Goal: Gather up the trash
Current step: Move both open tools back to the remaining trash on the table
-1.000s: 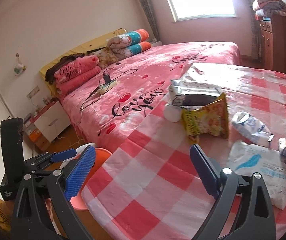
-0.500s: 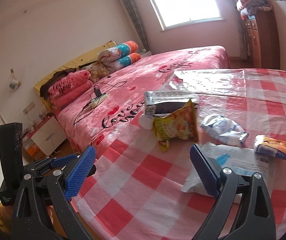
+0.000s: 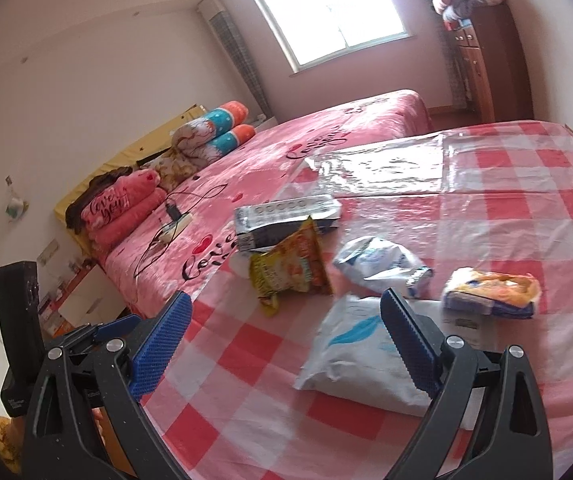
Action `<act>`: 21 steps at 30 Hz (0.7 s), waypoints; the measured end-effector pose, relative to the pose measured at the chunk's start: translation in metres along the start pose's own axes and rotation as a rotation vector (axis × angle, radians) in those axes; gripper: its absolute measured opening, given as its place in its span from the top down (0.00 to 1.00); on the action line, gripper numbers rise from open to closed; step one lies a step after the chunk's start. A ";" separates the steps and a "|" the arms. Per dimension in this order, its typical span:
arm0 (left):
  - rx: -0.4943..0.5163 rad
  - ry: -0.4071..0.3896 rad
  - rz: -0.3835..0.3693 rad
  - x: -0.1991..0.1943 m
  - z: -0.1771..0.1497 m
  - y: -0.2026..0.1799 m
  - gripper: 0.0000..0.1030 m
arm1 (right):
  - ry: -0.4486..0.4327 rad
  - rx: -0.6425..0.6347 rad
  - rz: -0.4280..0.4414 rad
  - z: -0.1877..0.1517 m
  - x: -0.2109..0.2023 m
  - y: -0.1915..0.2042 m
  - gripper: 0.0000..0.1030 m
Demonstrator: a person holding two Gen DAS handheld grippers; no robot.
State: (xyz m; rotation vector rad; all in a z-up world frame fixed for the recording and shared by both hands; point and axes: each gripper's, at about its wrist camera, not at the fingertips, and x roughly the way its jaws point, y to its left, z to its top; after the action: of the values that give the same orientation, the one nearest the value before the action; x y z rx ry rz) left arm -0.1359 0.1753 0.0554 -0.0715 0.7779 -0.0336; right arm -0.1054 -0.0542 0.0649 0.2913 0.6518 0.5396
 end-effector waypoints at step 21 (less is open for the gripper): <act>0.083 0.016 -0.076 0.010 0.023 -0.046 0.17 | -0.017 0.136 -0.118 0.004 -0.019 -0.077 0.09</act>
State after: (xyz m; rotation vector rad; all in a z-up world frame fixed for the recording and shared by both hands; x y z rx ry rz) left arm -0.1129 0.1298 0.0685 -0.0220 0.7889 -0.1389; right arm -0.0860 -0.1289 0.0453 0.3817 0.6858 0.3799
